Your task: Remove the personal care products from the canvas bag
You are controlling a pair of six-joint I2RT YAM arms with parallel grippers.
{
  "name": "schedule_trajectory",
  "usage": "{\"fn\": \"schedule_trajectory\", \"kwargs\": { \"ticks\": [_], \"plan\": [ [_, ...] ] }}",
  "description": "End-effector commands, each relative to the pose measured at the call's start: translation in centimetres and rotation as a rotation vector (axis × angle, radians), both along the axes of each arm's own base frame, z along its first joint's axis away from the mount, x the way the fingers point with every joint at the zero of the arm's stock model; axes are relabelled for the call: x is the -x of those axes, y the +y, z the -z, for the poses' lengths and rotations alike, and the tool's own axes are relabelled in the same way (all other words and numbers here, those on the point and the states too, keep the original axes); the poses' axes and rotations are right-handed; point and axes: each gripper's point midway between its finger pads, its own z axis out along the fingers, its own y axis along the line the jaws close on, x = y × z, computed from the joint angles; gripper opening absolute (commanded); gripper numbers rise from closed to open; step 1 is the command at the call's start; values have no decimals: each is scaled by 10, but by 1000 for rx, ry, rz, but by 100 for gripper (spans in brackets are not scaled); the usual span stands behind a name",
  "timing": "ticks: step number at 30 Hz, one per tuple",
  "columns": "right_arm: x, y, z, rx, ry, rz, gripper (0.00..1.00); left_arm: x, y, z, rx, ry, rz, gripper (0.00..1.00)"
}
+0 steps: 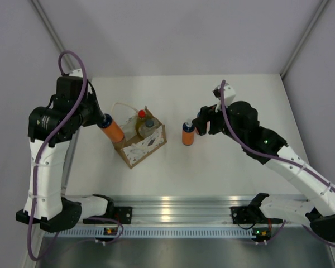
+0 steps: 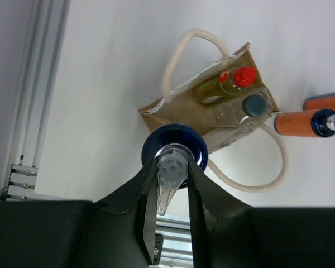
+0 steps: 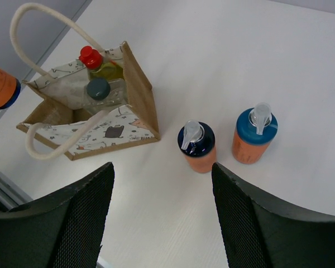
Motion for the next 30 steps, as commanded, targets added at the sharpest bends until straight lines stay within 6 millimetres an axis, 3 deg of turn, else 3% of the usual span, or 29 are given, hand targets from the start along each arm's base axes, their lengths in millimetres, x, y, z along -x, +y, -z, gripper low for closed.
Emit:
{"fn": "schedule_trajectory", "kwargs": {
  "ticks": [1,9,14,24,30],
  "plan": [
    [4,-3,-17,-21,-32,-10,68,8,-27,-23,118,-52,120,0],
    [6,-5,-17,-31,-30,0,68,7,-69,-26,250,-6,286,0],
    [9,-11,-16,-33,-31,15,68,6,-86,-44,303,-47,353,0],
    [11,-27,-21,-24,-51,65,69,4,-130,-61,365,-72,496,0],
    [9,-51,-28,-7,-66,176,69,2,-160,-66,402,-83,584,0]
  ]
}}
